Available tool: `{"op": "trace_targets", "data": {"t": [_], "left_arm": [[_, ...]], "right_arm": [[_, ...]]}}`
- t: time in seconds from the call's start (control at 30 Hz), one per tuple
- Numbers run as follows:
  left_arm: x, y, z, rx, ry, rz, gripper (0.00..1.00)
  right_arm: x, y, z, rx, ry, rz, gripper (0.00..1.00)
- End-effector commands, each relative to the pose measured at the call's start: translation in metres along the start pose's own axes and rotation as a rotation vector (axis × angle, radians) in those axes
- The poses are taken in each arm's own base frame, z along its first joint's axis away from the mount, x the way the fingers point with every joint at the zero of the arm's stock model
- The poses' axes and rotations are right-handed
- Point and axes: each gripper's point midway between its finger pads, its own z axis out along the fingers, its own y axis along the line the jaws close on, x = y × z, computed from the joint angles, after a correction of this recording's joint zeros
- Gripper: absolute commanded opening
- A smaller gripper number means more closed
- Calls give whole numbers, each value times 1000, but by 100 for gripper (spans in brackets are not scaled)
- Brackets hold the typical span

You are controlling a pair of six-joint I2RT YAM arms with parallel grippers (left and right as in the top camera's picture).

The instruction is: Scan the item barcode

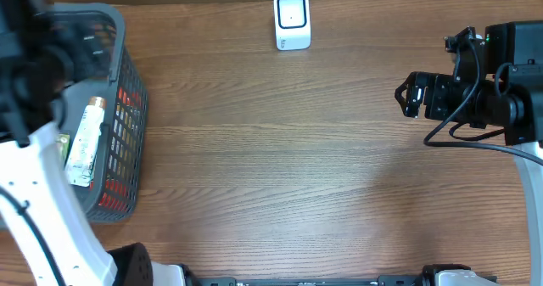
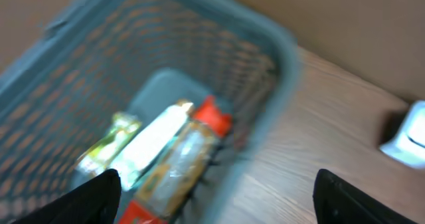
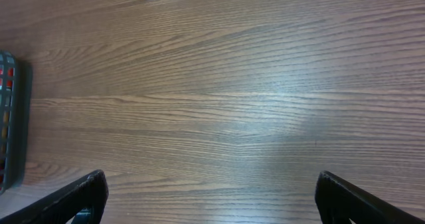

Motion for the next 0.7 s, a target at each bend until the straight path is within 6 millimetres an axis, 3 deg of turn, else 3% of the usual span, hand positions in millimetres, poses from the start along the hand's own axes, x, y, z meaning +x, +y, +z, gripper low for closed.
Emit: {"op": "trace_targets", "data": {"t": [0.0,0.2,0.33,0.5,0.67], "left_arm": [[1,28,6,30,45,-84,84],[20,75,47,-9,175,-213,77],[50,99,95,-22,273,-256,78],[82,106,143,0,338,-208,82],[128,102,193,84,397,-67,89]], "right_arm": [[1,1,-2,4,-7,-10,100],[1,1,-2,3,-8,-11,100],[1,1,-2,3,-8,-11,100],[0,1,-2,3,-11,-12,100],[-1,1,-2,2,-15,-12,100]]}}
